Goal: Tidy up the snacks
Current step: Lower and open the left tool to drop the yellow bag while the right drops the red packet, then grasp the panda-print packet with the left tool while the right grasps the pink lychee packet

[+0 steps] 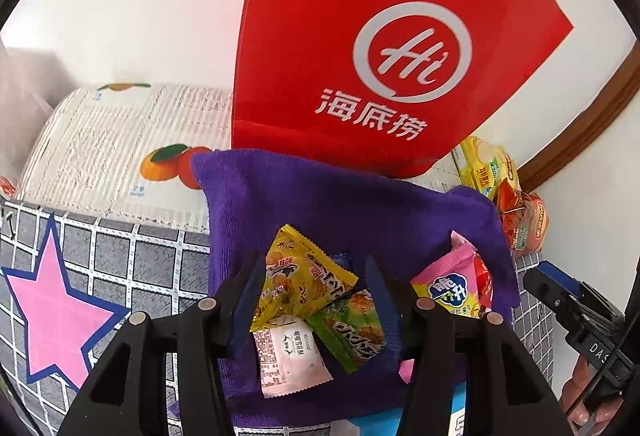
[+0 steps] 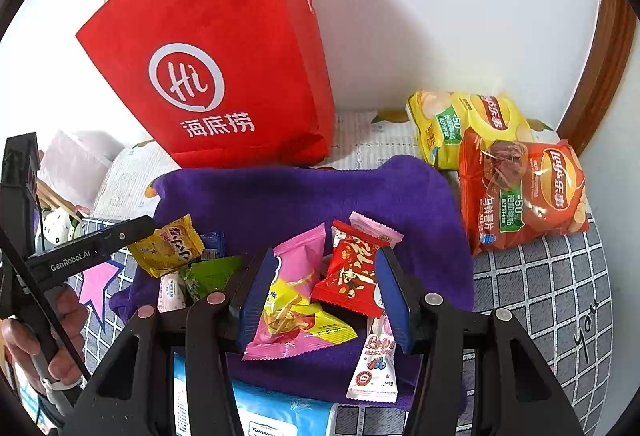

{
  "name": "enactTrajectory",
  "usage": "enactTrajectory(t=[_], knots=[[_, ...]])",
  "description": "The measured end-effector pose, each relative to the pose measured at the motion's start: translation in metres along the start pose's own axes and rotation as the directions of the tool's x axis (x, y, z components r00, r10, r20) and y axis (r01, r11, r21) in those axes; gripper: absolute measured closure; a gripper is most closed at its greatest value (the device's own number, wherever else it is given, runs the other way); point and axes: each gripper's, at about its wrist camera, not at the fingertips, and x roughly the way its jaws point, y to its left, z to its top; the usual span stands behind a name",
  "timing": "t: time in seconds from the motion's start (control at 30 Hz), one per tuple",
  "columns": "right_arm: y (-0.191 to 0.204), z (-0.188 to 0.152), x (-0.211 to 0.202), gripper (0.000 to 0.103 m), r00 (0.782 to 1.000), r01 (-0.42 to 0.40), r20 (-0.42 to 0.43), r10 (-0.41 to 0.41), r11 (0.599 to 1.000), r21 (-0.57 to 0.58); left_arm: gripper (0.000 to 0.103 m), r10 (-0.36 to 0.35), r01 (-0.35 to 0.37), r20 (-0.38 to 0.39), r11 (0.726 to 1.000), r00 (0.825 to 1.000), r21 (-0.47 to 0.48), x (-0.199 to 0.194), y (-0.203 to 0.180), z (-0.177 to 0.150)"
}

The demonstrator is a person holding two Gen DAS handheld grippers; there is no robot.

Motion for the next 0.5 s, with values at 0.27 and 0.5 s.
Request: enactTrajectory(t=[0.27,0.5], knots=[[0.016,-0.003,-0.023,0.051,0.997,-0.011,0.075,0.014,0.999,-0.036,0.053,-0.007,0.005,0.031,0.998,0.999,0.058,-0.014,-0.014,-0.002],[0.028,-0.016,-0.052,0.051,0.988,-0.001,0.156,0.007,0.999,-0.039,0.053,-0.033,0.028,0.045,0.995,0.998,0.099,-0.031,-0.026,-0.004]])
